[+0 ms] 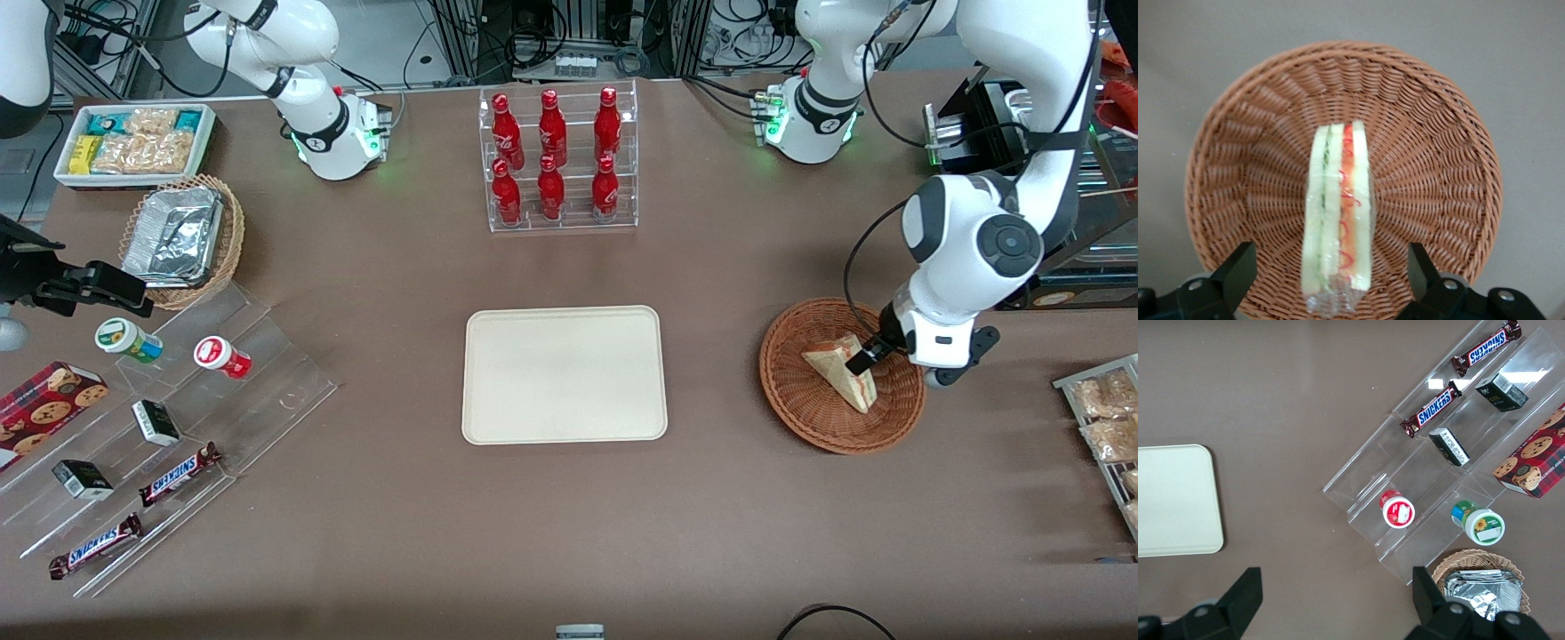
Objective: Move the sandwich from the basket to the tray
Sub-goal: 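Close the left gripper on the sandwich, then lift the sandwich and carry it toward the white tray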
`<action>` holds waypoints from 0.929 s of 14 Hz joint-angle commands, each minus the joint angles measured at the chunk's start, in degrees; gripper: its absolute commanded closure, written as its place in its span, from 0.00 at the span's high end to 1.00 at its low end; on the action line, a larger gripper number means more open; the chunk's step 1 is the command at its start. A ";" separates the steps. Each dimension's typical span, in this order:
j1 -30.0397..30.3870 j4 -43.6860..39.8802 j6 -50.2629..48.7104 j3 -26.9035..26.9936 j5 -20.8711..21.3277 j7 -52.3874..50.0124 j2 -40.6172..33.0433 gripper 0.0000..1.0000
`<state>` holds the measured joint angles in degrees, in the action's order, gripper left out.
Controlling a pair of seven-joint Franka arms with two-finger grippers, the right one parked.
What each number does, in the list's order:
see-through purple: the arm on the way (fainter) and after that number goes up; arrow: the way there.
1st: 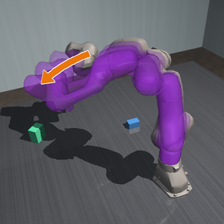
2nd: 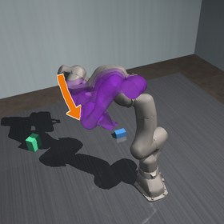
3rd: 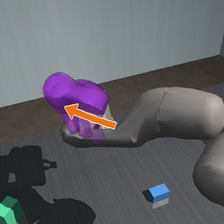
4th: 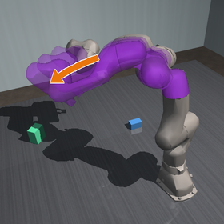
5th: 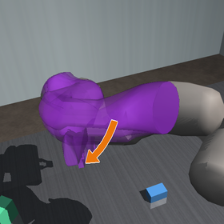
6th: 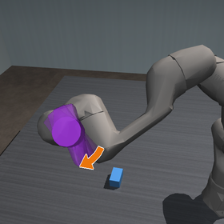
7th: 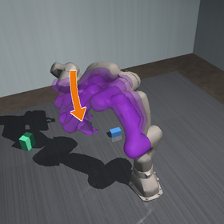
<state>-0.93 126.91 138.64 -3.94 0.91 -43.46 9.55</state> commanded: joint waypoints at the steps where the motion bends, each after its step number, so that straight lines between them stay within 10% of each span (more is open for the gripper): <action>1: -1.01 2.46 4.79 0.25 -0.04 -1.62 0.73 1.00; 6: -1.18 2.46 8.66 0.33 0.32 -3.02 4.94 0.91; 10: -1.62 2.37 9.81 0.33 0.49 -4.79 5.92 0.00; 13: -2.15 2.02 7.63 0.25 0.67 -4.61 2.86 0.00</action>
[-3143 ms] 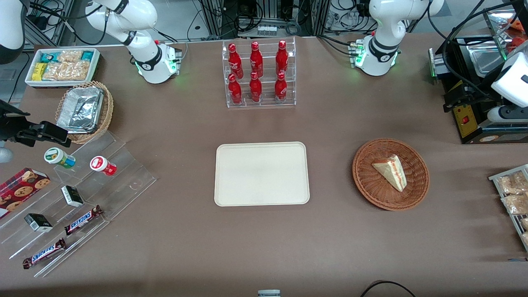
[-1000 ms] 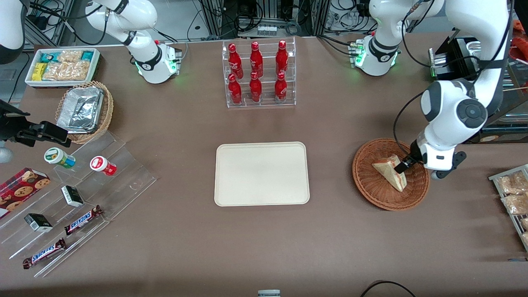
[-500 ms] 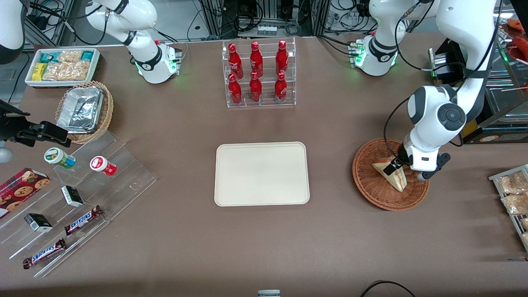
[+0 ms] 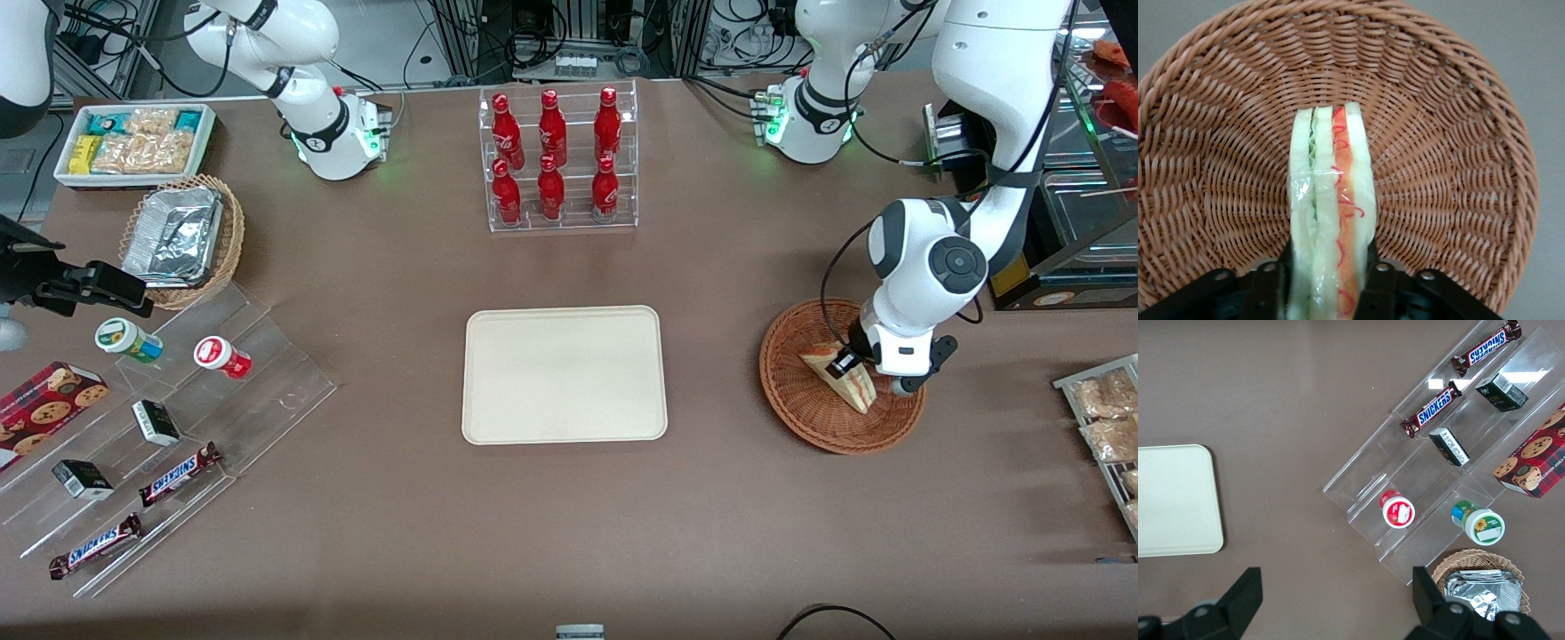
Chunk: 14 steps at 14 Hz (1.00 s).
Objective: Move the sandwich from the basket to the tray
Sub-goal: 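Lift the sandwich and carry it toward the white tray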
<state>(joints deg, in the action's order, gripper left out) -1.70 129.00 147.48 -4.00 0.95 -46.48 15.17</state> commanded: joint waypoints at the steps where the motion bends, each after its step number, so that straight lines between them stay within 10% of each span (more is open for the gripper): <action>1: -2.34 -0.50 -4.71 0.30 0.72 -1.08 -4.34 0.00; 8: -13.31 -22.71 -34.86 0.13 0.20 -1.16 -5.60 0.00; 14: -27.98 -40.55 -35.68 0.13 0.46 -1.59 7.39 0.00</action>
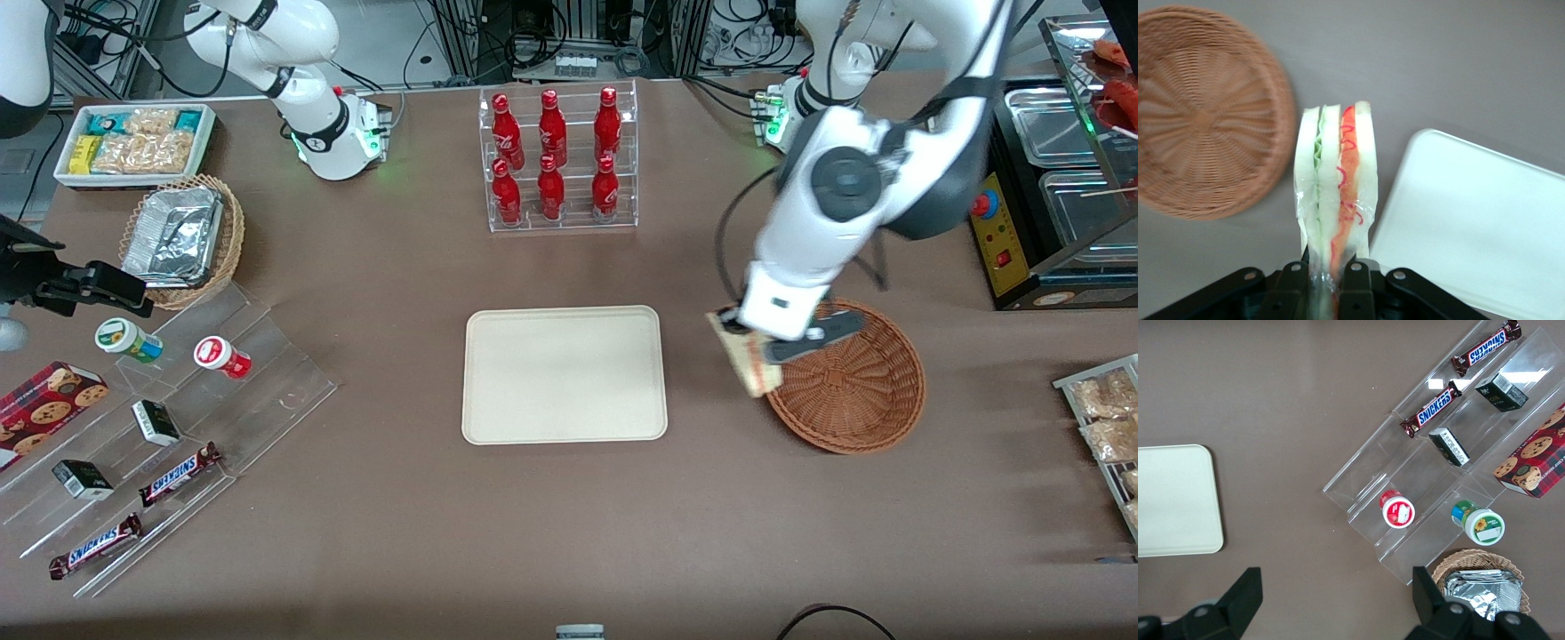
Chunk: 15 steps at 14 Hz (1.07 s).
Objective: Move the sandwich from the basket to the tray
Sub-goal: 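Lift the sandwich and carry it toward the white tray, then lower the sandwich onto the white tray and open the left gripper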
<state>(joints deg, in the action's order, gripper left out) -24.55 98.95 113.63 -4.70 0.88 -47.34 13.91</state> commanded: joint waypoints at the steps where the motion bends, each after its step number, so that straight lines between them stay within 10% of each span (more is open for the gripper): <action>1: -8.20 -12.70 -1.40 0.83 0.61 -0.83 11.29 0.00; 15: -19.75 -18.70 15.47 1.00 3.51 0.05 32.14 0.00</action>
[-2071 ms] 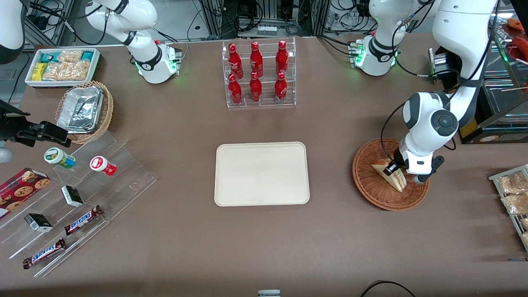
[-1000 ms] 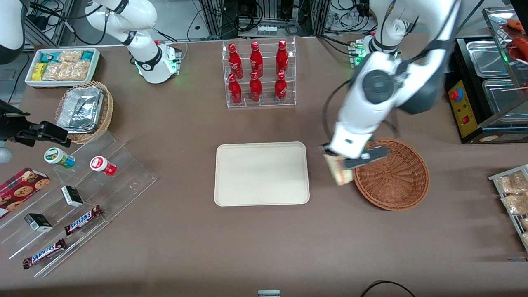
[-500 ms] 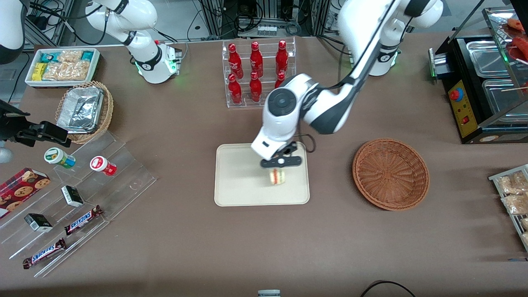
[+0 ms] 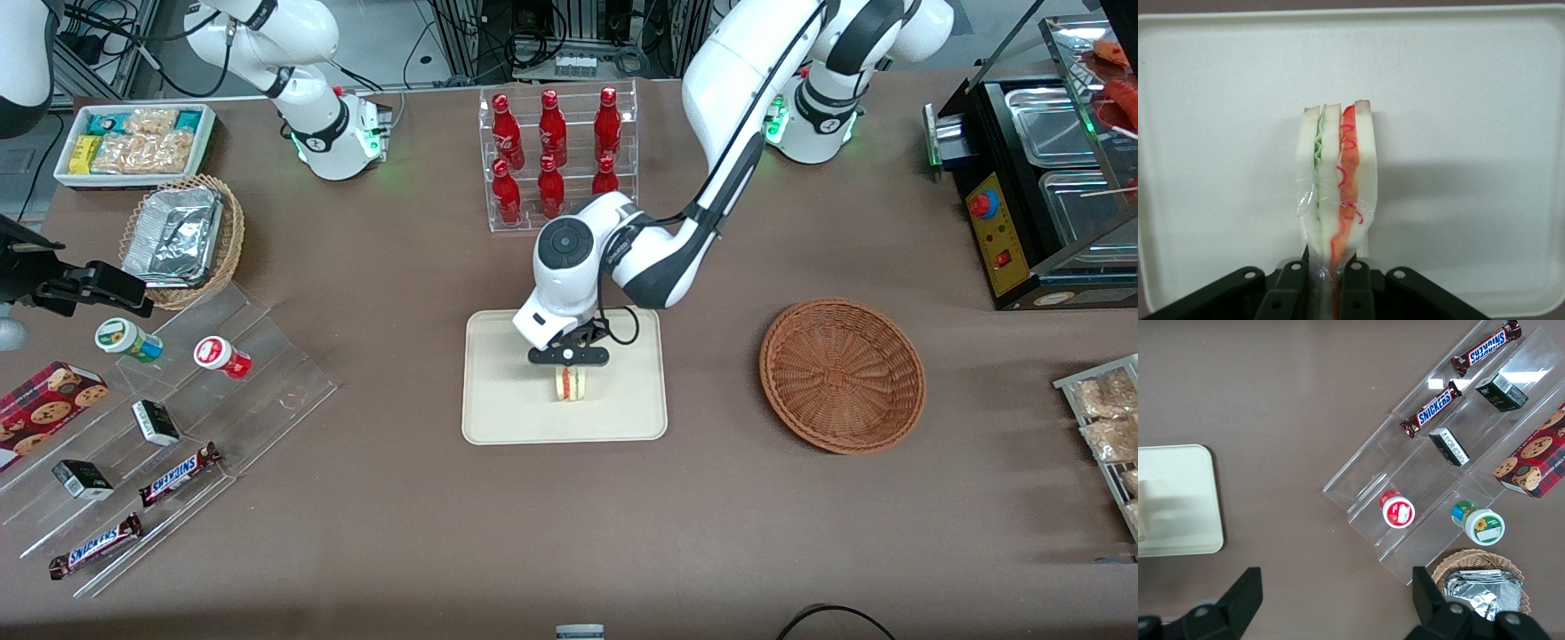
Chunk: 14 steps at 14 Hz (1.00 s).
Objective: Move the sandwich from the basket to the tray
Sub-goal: 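Lower the sandwich onto the white tray and open the left gripper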
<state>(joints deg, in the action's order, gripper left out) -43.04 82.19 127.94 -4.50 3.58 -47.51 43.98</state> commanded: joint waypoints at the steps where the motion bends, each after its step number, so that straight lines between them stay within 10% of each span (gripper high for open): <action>1: -1.17 -1.95 1.43 0.80 0.82 0.40 2.51 0.34; 2: -1.17 -1.95 1.52 0.80 0.90 0.57 2.52 0.88; 3: -1.17 -1.95 1.52 0.80 0.82 0.57 2.08 1.00; 14: 4.01 -0.98 -28.60 6.43 0.11 -1.99 -22.42 1.00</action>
<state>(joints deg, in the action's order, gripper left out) -40.44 78.05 102.42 2.00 3.79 -49.82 25.80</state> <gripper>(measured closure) 0.000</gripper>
